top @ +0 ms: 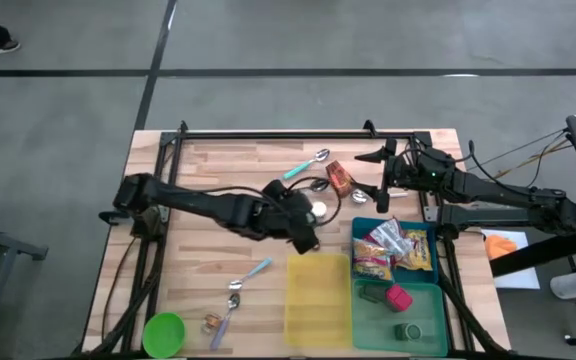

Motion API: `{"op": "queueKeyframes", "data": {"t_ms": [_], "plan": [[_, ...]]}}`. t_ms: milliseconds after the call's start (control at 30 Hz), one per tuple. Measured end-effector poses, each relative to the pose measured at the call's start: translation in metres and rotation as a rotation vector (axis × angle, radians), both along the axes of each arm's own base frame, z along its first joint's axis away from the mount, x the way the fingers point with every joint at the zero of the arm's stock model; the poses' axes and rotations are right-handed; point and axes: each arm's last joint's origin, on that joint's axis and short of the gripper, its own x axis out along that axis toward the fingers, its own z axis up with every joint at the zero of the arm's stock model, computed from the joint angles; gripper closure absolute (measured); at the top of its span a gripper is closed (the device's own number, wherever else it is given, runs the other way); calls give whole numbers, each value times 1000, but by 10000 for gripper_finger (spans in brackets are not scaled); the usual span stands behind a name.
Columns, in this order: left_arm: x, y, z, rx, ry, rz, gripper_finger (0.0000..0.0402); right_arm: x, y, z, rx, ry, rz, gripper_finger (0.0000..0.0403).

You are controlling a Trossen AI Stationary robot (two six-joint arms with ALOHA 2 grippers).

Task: Pick & Place Food Item
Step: Put the white seasoning bottle into the green bin

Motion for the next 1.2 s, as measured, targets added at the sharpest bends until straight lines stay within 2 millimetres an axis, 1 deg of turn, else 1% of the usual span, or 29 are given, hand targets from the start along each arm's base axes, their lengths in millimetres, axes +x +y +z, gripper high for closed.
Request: {"op": "queueKeyframes", "data": {"t_ms": [33, 167, 300, 433, 567, 733, 800, 900, 1033, 1200], "plan": [[-5, -2, 3, 3, -12, -7, 66, 0, 0, 0, 0, 0, -1, 58], [-27, -5, 6, -4, -57, -27, 66, 0, 0, 0, 0, 1, -1, 58], [-54, -3, 2, -17, -136, -42, 66, 0, 0, 0, 0, 1, -1, 58], [-86, 1, -6, -12, -234, -81, 66, 0, 0, 0, 0, 1, 0, 58], [-120, 8, -14, 17, -341, -146, 66, 0, 0, 0, 0, 1, 0, 58], [-160, 17, -20, 65, -442, -303, 66, 0, 0, 0, 0, 1, 0, 58], [-173, 20, -24, 82, -491, -341, 66, 0, 0, 0, 0, 1, 0, 58], [-191, 24, -25, 98, -566, -347, 66, 0, 0, 0, 0, 1, -1, 58], [-210, 29, -34, 102, -577, -356, 66, 0, 0, 0, 0, 0, 0, 58], [-223, 32, -44, 82, -598, -360, 66, 0, 0, 0, 0, 0, 0, 58]]}}
